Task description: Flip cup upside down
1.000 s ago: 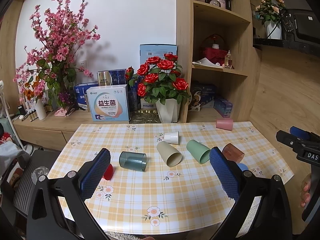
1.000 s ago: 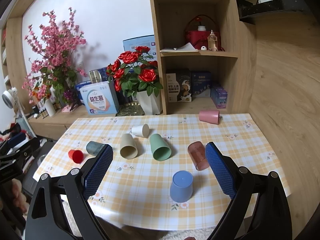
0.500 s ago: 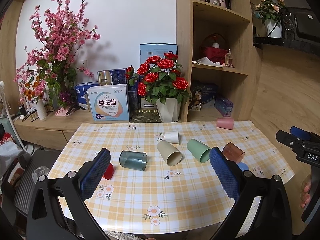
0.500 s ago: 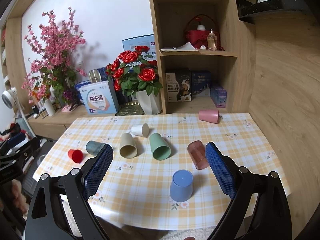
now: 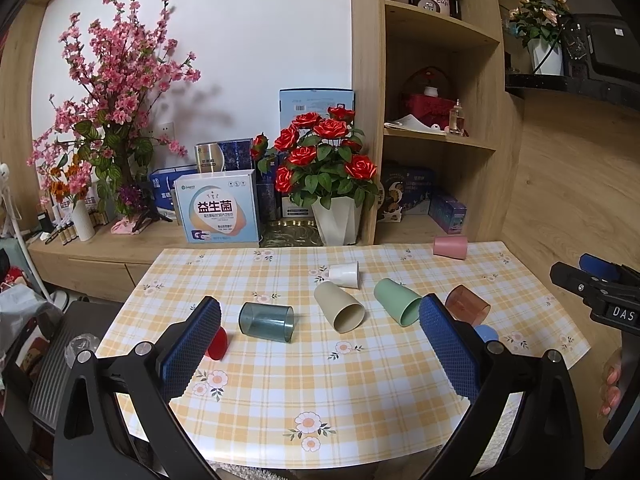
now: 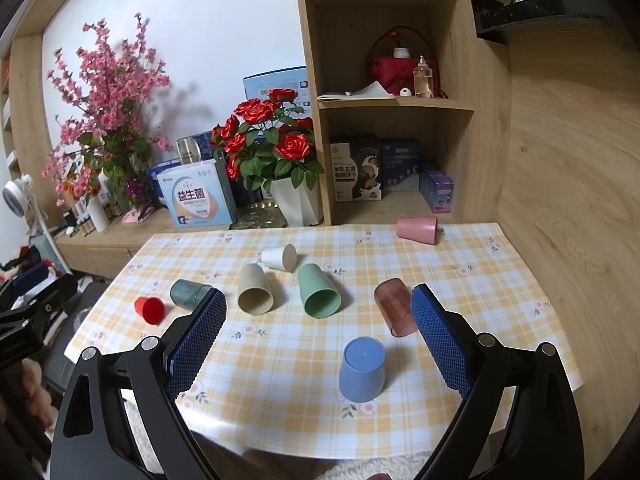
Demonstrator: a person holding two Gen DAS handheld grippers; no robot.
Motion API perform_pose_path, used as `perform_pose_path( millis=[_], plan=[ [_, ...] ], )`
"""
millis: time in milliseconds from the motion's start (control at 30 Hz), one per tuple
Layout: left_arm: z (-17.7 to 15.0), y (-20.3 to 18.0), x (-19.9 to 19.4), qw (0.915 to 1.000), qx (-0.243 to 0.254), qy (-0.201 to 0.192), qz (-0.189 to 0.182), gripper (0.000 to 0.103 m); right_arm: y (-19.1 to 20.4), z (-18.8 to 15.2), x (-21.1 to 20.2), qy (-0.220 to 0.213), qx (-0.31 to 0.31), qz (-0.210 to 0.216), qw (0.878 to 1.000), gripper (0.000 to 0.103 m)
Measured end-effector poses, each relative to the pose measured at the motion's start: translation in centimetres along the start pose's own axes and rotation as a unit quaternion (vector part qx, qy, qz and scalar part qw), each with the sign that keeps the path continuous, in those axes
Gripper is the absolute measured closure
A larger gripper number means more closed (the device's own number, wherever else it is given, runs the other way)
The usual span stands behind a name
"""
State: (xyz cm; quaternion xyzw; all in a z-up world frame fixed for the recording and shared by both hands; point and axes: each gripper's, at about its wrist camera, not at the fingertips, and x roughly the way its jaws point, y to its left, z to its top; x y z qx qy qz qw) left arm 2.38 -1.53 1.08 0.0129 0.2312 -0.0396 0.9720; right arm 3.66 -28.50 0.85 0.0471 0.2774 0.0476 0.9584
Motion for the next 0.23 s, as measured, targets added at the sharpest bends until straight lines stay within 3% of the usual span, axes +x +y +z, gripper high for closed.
perform_pose_path(
  millis=[233],
  plan=[
    [-0.3,0.36,1.02,0.9999,-0.007,0.011,0.01,0.006,-0.04,-0.29,0.7,-0.001,-0.004,-0.001,1.0,0.013]
  ],
)
